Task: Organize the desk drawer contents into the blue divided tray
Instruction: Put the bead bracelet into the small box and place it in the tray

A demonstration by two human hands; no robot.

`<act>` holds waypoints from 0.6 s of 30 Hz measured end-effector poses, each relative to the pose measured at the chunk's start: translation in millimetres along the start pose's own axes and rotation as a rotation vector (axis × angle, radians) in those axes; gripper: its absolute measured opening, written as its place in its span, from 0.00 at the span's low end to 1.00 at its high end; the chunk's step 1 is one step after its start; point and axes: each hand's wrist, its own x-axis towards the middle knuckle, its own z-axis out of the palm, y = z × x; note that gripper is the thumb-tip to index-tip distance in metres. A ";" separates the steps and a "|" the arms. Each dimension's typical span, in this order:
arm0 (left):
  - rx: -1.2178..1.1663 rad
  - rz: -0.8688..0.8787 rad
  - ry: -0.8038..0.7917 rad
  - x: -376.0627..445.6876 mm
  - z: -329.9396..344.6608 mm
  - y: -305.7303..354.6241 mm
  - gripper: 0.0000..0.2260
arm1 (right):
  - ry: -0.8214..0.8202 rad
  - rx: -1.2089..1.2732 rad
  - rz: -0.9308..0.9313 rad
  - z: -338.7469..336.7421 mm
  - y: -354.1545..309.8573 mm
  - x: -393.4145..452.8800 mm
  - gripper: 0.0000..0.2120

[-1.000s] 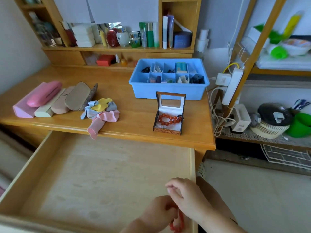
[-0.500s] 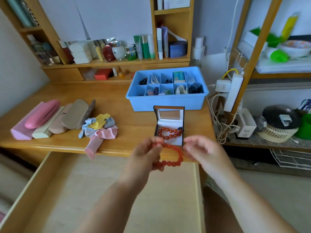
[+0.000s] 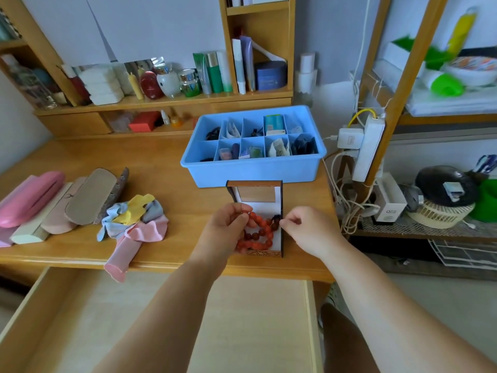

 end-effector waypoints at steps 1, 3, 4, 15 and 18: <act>-0.007 0.004 0.003 1.1 -0.3 -1.8 0.09 | 0.056 0.009 -0.027 0.0 -2.2 -0.9 0.08; -0.039 0.015 -0.001 2.4 -2.5 -4.1 0.08 | 0.174 0.011 -0.105 0.0 -7.7 -2.5 0.07; -0.058 0.021 -0.005 2.5 -3.9 -5.1 0.08 | 0.201 -0.023 -0.142 0.2 -10.5 -3.7 0.06; -0.187 0.104 -0.192 9.1 -10.4 14.8 0.08 | 0.270 -0.011 -0.267 1.2 -10.1 -13.6 0.09; -0.245 0.121 -0.245 11.3 -7.0 15.5 0.08 | -0.002 0.366 -0.154 -1.0 -17.1 -10.2 0.16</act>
